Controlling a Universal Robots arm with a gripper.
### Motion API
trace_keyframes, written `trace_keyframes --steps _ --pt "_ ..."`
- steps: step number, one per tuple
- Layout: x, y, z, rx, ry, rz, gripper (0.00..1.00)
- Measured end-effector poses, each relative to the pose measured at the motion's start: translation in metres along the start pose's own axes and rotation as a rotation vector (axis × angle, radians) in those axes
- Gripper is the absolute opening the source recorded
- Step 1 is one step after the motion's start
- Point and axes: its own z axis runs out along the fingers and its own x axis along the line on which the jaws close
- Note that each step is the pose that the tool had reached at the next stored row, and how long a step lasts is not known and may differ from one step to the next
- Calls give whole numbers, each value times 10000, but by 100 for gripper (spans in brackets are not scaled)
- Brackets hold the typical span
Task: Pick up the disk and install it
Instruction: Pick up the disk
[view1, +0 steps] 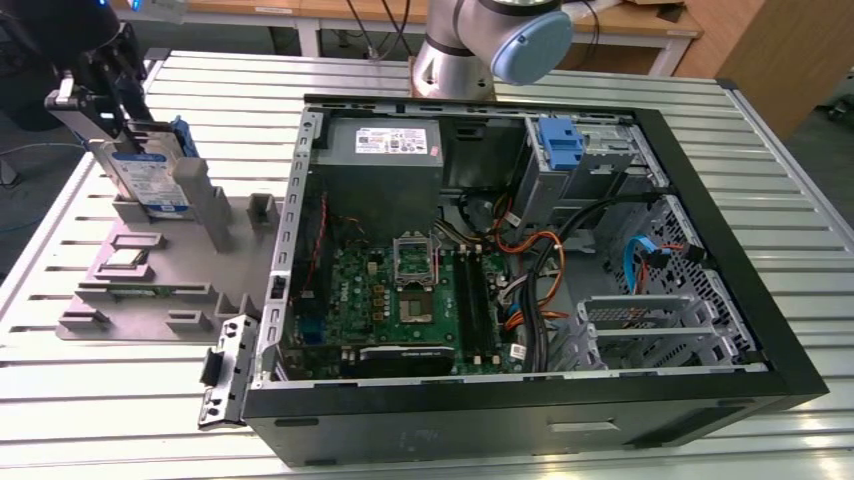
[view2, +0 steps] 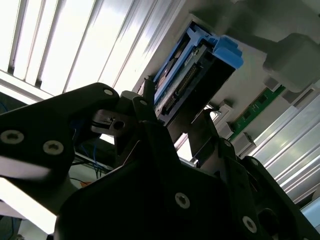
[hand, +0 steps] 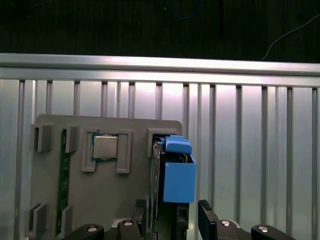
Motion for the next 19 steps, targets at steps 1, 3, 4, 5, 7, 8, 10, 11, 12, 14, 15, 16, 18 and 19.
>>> trace_keyframes --steps 1,3,4,5,7,8,10,11,12,14,15,16,18,19 --pt "0 0 0 0 0 1 53" --pt "0 -3 0 0 0 1 53" --pt "0 -3 1 1 0 1 53" --pt "0 -4 0 0 0 1 53" --pt "0 -4 0 0 0 1 53" --pt "0 -5 0 1 0 1 53" --pt "0 -6 0 0 0 0 53" --pt "0 -6 0 0 0 1 53" --pt "0 -6 0 1 0 1 53" --pt "0 -7 0 0 0 1 51" --pt "0 -7 0 0 0 1 45" --pt "0 -8 1 1 0 1 45" --pt "0 -9 0 1 -1 1 45" --pt "0 -9 0 1 0 1 45"
